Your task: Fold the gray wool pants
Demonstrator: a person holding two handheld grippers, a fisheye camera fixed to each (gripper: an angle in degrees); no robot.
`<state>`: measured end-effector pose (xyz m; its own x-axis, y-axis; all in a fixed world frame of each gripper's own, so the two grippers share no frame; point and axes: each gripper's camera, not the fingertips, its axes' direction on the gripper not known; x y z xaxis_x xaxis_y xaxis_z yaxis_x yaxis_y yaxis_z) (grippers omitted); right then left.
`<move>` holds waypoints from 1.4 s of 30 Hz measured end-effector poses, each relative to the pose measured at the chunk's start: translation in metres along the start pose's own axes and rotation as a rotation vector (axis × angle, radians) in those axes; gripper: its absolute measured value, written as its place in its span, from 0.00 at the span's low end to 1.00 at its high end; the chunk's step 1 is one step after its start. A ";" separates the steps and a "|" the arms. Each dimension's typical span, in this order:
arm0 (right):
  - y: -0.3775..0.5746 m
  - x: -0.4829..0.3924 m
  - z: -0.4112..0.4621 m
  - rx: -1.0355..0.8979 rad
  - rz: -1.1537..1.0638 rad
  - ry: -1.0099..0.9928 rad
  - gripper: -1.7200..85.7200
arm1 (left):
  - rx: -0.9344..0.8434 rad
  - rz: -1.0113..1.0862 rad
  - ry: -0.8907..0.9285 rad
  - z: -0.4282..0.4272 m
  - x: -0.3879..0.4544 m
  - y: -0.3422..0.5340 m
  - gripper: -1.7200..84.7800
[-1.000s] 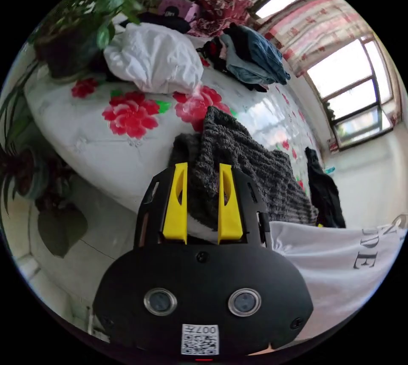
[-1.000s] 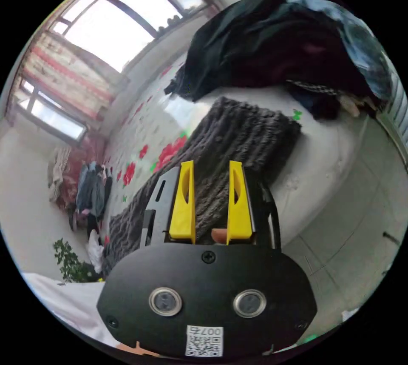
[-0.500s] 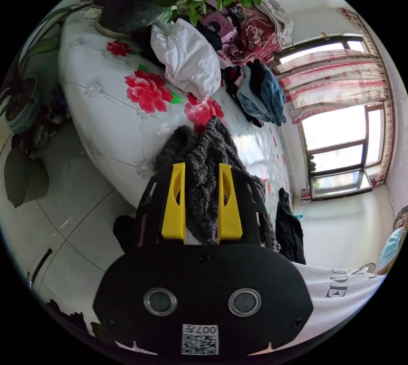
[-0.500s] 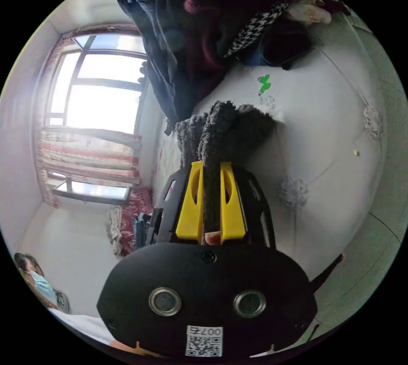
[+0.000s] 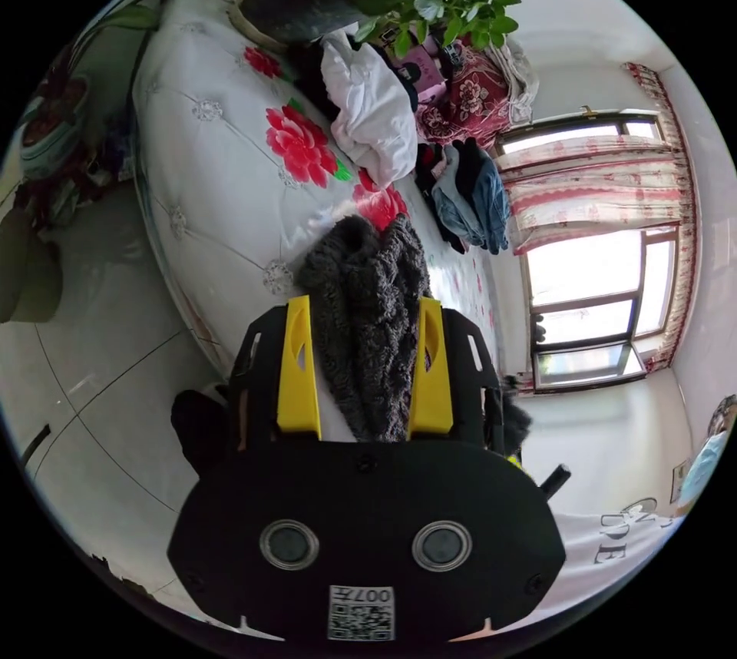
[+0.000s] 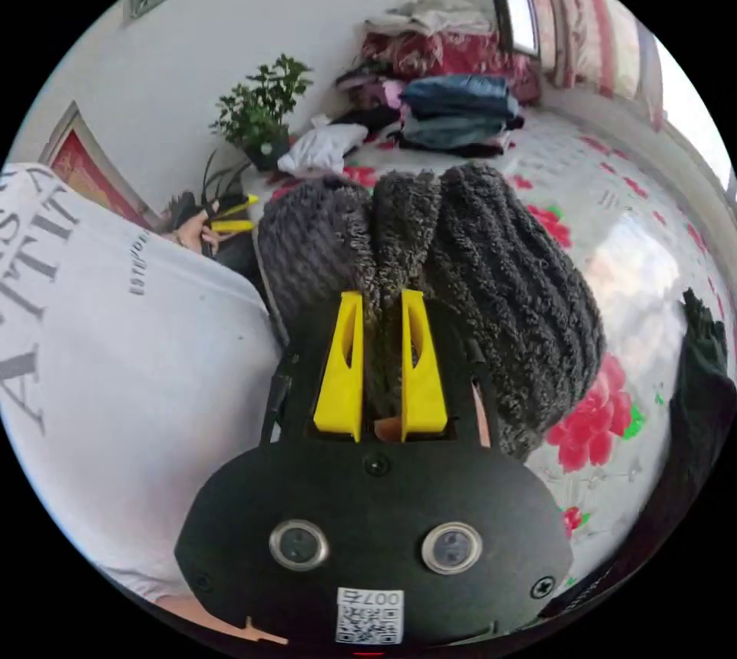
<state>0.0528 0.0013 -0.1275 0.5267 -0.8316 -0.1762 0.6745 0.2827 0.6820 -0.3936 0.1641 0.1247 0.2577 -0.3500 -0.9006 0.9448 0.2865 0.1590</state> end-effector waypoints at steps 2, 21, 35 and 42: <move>-0.014 -0.020 0.081 -0.263 0.007 -0.059 0.16 | -0.011 -0.008 -0.021 0.014 -0.010 -0.002 0.23; -0.009 0.010 -0.003 0.098 0.307 -0.039 0.13 | 0.008 0.200 0.424 0.077 0.045 0.057 0.10; 0.185 0.122 -0.106 0.439 0.894 0.000 0.15 | -1.068 1.283 0.504 0.367 0.368 0.454 0.17; 0.208 0.145 -0.103 0.438 0.925 -0.073 0.17 | -0.800 1.163 0.350 0.359 0.306 0.403 0.17</move>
<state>0.3227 -0.0113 -0.0842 0.7020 -0.4074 0.5841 -0.2359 0.6408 0.7305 0.1382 -0.1472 0.0587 0.6118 0.6193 -0.4920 -0.1524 0.7027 0.6950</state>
